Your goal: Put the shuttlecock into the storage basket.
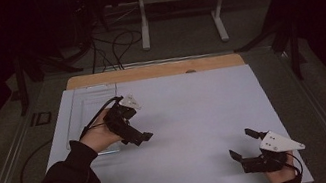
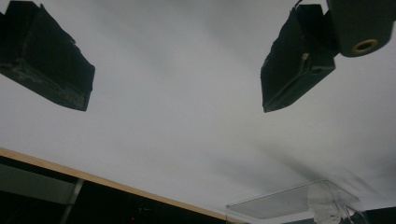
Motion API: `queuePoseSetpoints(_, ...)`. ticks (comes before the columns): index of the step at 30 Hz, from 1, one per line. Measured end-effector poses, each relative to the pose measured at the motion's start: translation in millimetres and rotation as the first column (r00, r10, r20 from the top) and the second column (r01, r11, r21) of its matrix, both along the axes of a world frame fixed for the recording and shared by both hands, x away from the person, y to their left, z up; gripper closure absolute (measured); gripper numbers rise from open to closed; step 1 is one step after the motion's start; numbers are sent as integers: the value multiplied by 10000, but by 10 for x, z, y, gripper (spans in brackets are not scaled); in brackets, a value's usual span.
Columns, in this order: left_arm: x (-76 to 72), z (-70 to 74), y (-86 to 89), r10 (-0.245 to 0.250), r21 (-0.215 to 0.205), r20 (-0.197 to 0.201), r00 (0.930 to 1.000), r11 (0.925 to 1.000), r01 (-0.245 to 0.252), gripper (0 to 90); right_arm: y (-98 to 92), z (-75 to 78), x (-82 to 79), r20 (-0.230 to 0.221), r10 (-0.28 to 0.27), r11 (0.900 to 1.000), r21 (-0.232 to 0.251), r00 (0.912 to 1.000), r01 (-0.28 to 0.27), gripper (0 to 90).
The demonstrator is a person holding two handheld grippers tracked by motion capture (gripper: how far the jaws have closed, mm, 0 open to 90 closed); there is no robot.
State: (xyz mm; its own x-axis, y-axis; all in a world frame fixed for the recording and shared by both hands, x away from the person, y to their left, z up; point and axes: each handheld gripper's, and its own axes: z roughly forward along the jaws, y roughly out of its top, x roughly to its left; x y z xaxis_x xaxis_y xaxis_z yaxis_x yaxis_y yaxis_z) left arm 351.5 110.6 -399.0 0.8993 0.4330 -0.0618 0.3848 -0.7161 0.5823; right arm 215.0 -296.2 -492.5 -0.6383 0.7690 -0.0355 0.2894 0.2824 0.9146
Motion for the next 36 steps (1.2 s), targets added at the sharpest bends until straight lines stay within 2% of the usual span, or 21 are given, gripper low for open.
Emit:
queuePoseSetpoints(5,-46,-53,-81,-377,-52,-81,9993,9993,377,1,-1,-2,0,-13,7,10000,30,10000,-7,99)
queuePoseSetpoints(7,-64,-73,-111,-404,-24,-56,9992,9992,404,1,-1,-3,2,-28,6,10000,28,10000,-6,99)
queuePoseSetpoints(10,-86,-103,-152,-463,-210,-115,9989,9987,461,1,0,-3,2,-33,10,10000,25,10000,-10,99)
queuePoseSetpoints(14,-120,-164,-218,-687,-12,-184,9975,9976,687,1,-2,-4,3,-41,17,10000,30,10000,-17,99)
queuePoseSetpoints(20,-176,-289,-284,-832,40,-371,9958,9965,834,1,-6,-5,3,-70,17,10000,11,10000,-17,99)
queuePoseSetpoints(28,-243,-407,-274,-876,-57,-487,9950,9962,874,1,-1,-8,3,-80,36,10000,7,10000,-36,99)
queuePoseSetpoints(30,-264,-439,-269,-913,28,-466,9947,9958,915,1,2,-9,4,-65,61,10000,-32,10000,-61,99)
queuePoseSetpoints(36,-332,-533,-233,-965,-85,-696,9929,9953,961,1,7,-10,4,-65,77,9999,-69,9999,-77,99)
